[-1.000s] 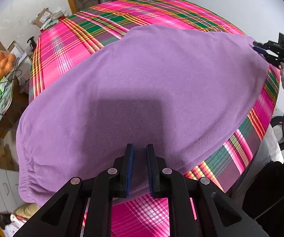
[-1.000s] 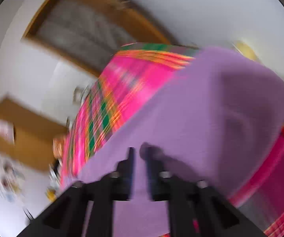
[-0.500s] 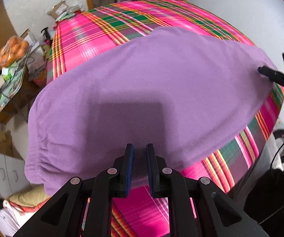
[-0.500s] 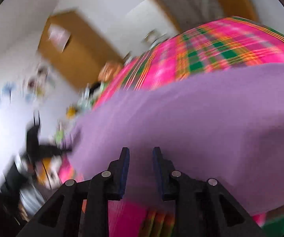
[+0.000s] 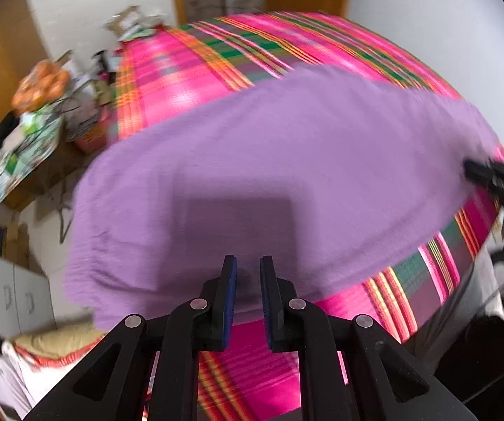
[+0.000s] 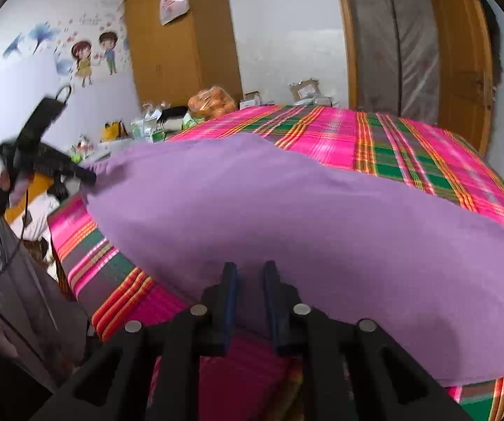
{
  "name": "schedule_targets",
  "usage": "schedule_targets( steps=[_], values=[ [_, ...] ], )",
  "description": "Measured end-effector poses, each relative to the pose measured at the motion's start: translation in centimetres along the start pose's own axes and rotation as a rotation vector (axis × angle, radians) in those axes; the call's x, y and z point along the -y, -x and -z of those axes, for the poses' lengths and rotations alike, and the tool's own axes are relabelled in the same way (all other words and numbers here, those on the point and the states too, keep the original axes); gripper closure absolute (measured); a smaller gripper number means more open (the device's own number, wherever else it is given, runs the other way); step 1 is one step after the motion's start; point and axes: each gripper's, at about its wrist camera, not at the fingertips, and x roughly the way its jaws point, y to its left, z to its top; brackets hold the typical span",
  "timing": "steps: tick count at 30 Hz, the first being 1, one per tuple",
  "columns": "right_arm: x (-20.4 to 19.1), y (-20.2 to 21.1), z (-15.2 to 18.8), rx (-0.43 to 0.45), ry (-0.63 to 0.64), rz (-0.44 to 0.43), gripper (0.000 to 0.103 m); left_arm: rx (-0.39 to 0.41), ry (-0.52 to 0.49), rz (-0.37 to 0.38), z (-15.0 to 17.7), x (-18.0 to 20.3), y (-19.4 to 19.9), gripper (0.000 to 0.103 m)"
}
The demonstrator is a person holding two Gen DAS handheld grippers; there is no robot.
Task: Fold clothes
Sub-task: 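Lift the right gripper off the sweatshirt and move the left gripper aside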
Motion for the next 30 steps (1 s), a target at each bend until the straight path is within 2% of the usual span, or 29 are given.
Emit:
schedule_targets(
  steps=[2, 4, 8, 10, 12, 13, 17, 21, 26, 30],
  values=[
    [0.5, -0.3, -0.9, -0.032, -0.071, -0.054, 0.083, 0.041, 0.085, -0.029, 0.0, -1.7, 1.0, 0.089],
    [1.0, -0.8, -1.8, -0.048, -0.140, -0.101, 0.083, 0.101, 0.234, -0.052, 0.1, -4.5, 2.5, 0.089],
    [1.1, -1.7, -4.0, 0.011, -0.197, -0.164, 0.081, 0.169, 0.565, -0.009, 1.3, -10.4, 4.1, 0.088],
    [0.4, -2.7, -5.3, 0.027, -0.180, -0.174, 0.080, 0.170, 0.717, 0.031, 2.6, -12.9, 4.0, 0.078],
    [-0.3, -3.6, -6.4, 0.040, -0.163, -0.187, 0.080, 0.141, 0.819, 0.065, 3.8, -14.2, 3.4, 0.069],
    [-0.6, -4.0, -6.8, 0.045, -0.154, -0.196, 0.080, 0.127, 0.867, 0.082, 4.3, -14.8, 3.0, 0.067],
    [-1.5, -5.3, -7.5, 0.038, -0.134, -0.217, 0.080, 0.092, 0.989, 0.154, 6.2, -15.5, 2.0, 0.057],
    [-1.7, -6.6, -7.7, 0.015, -0.145, -0.218, 0.080, 0.057, 1.108, 0.229, 8.0, -16.2, 1.0, 0.052],
    [-1.3, -6.9, -7.6, 0.014, -0.178, -0.220, 0.080, 0.072, 1.163, 0.310, 8.6, -15.5, 0.7, 0.048],
    [-1.5, -7.4, -7.5, 0.006, -0.173, -0.221, 0.080, 0.047, 1.186, 0.316, 8.6, -14.4, -0.4, 0.047]
  ],
)
